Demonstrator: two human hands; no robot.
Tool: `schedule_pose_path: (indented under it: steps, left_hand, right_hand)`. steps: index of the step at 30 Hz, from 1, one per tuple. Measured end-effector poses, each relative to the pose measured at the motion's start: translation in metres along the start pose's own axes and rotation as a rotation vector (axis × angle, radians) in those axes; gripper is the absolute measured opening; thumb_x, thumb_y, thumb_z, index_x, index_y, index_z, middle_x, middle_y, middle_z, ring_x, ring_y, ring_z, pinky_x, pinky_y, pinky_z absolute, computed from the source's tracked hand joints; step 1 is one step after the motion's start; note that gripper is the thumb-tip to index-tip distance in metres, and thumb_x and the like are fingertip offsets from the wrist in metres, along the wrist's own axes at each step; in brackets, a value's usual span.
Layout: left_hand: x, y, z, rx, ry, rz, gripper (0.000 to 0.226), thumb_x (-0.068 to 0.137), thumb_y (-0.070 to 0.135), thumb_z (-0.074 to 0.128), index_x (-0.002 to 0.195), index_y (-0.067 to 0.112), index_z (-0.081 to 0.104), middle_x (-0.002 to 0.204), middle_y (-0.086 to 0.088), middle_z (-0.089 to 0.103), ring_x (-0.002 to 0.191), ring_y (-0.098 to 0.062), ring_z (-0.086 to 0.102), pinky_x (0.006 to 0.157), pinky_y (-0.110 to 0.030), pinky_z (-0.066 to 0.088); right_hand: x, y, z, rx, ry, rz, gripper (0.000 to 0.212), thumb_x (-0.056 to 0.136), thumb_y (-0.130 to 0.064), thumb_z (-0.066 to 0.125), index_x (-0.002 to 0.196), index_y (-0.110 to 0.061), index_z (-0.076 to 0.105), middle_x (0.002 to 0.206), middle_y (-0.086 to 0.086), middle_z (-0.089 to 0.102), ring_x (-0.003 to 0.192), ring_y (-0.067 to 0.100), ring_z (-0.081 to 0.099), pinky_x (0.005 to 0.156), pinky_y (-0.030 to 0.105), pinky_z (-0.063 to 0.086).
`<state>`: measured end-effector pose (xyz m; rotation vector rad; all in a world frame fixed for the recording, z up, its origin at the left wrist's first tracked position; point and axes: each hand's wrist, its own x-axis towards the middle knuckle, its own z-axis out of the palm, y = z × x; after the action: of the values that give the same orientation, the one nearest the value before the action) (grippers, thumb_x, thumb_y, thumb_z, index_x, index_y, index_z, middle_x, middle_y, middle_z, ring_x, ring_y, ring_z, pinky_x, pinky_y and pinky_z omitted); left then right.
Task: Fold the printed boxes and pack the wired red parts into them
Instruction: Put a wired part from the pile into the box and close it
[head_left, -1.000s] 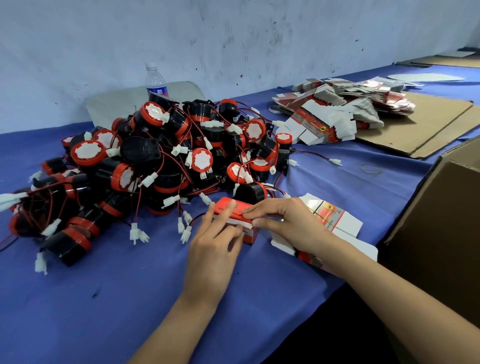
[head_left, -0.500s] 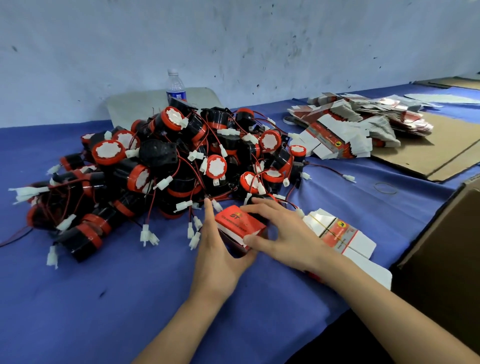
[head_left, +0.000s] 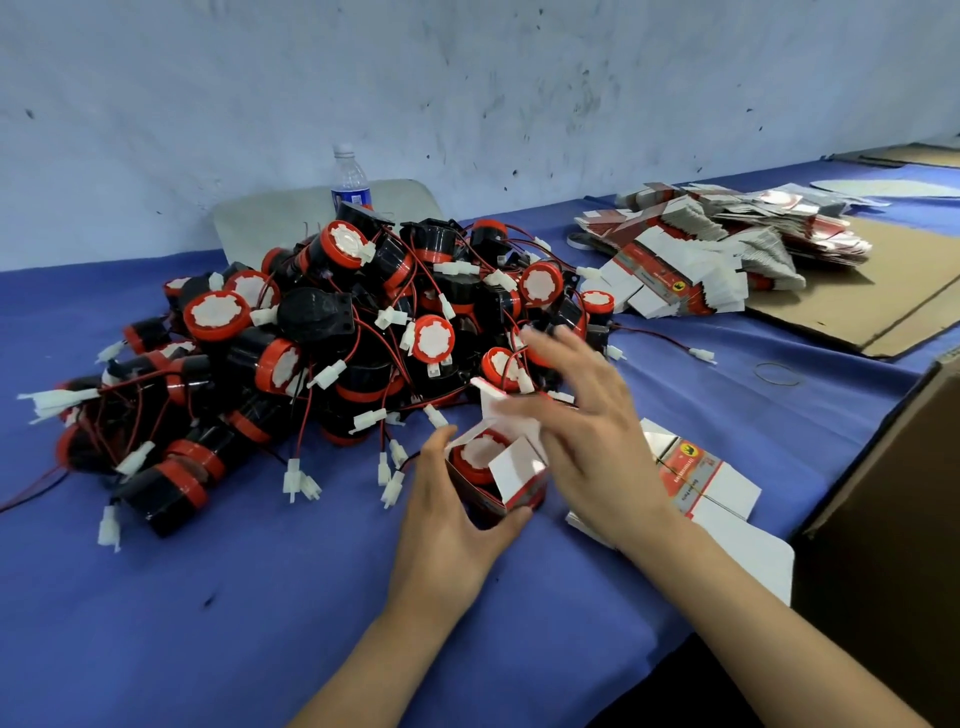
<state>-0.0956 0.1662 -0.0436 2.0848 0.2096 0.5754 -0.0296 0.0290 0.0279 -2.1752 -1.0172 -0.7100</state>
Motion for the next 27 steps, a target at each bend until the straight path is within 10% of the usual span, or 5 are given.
schedule_pose_path:
  steps: [6, 11, 20, 27]
  left_hand:
    - [-0.002, 0.006, -0.003, 0.011, -0.018, 0.041, 0.071, 0.069, 0.043, 0.081, 0.109, 0.059, 0.024, 0.115, 0.028, 0.049, 0.104, 0.011, 0.048, 0.076, -0.001, 0.040]
    - [-0.002, 0.007, -0.008, 0.173, 0.026, 0.229, 0.038, 0.074, 0.057, 0.062, 0.093, 0.024, 0.063, 0.142, 0.010, 0.046, 0.131, -0.001, 0.034, 0.097, 0.002, 0.018]
    - [0.011, 0.003, -0.028, 0.279, -0.034, 0.569, 0.028, 0.089, 0.037, 0.056, 0.073, 0.018, 0.070, 0.130, 0.010, 0.057, 0.134, -0.017, 0.037, 0.106, -0.034, 0.031]
    - [0.007, 0.017, -0.025, 0.476, 0.102, 0.502, 0.015, 0.076, 0.023, 0.076, 0.084, 0.018, 0.065, 0.113, 0.000, 0.056, 0.114, -0.023, 0.042, 0.092, -0.041, 0.037]
  right_hand:
    - [-0.011, 0.005, 0.000, -0.096, -0.387, -0.091, 0.035, 0.081, -0.008, 0.056, 0.107, -0.029, 0.065, 0.160, -0.011, -0.001, 0.145, 0.021, -0.022, 0.118, 0.046, 0.001]
    - [-0.021, 0.013, -0.007, 0.250, -0.358, 0.029, 0.008, 0.085, -0.005, 0.067, 0.087, -0.013, 0.067, 0.155, -0.007, 0.026, 0.141, 0.006, 0.027, 0.105, 0.011, 0.024]
    - [-0.018, 0.009, -0.010, 0.517, -0.379, 0.274, 0.024, 0.069, -0.008, 0.048, 0.065, -0.031, 0.053, 0.078, -0.016, 0.056, 0.076, 0.002, 0.053, 0.071, 0.020, 0.040]
    - [-0.021, 0.001, -0.006, 0.692, -0.475, 0.256, 0.011, 0.081, -0.014, 0.052, 0.089, -0.012, 0.060, 0.089, 0.004, 0.062, 0.085, 0.017, 0.057, 0.080, 0.032, 0.047]
